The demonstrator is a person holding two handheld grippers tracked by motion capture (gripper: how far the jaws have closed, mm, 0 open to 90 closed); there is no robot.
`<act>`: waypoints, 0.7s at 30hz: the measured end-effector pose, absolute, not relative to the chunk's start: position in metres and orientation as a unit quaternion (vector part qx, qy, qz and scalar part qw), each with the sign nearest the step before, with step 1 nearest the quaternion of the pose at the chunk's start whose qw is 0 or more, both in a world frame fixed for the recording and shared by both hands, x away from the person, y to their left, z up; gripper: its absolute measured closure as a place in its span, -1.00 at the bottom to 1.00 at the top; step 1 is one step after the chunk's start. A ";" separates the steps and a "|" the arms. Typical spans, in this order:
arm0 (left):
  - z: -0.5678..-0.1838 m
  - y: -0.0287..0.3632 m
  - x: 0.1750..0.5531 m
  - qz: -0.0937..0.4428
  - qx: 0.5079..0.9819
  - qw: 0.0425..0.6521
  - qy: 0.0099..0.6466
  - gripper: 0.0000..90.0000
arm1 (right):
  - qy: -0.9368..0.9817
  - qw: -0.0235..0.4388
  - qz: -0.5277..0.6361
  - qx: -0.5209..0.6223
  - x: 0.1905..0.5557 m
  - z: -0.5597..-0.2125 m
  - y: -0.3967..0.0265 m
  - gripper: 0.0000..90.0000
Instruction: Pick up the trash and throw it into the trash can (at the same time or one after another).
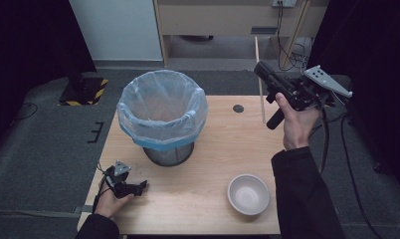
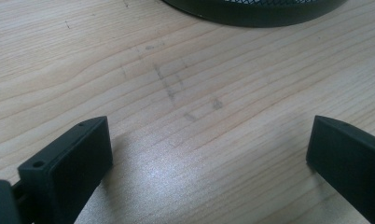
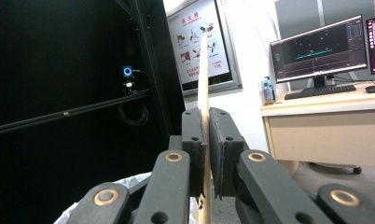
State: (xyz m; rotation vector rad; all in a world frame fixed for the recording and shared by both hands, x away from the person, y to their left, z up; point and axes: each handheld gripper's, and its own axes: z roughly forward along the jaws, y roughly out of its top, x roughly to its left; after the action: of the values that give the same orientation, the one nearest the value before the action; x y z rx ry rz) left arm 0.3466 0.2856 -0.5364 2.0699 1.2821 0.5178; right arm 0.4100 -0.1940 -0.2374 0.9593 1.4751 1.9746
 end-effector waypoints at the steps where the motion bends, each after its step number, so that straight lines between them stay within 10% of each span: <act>1: -0.536 0.286 0.347 0.197 0.788 0.321 0.488 -1.00 | 0.541 0.246 0.724 0.351 0.411 -0.236 -0.193 0.91; 21: -0.537 0.286 0.347 0.197 0.788 0.322 0.487 -1.00 | 0.556 0.236 0.727 0.326 0.432 -0.218 -0.149 0.91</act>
State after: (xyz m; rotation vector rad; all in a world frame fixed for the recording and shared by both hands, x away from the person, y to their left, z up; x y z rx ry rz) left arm 0.3469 0.2855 -0.5365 2.0686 1.2794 0.5174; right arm 0.4317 -0.1485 -0.2180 0.8945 1.5258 1.9929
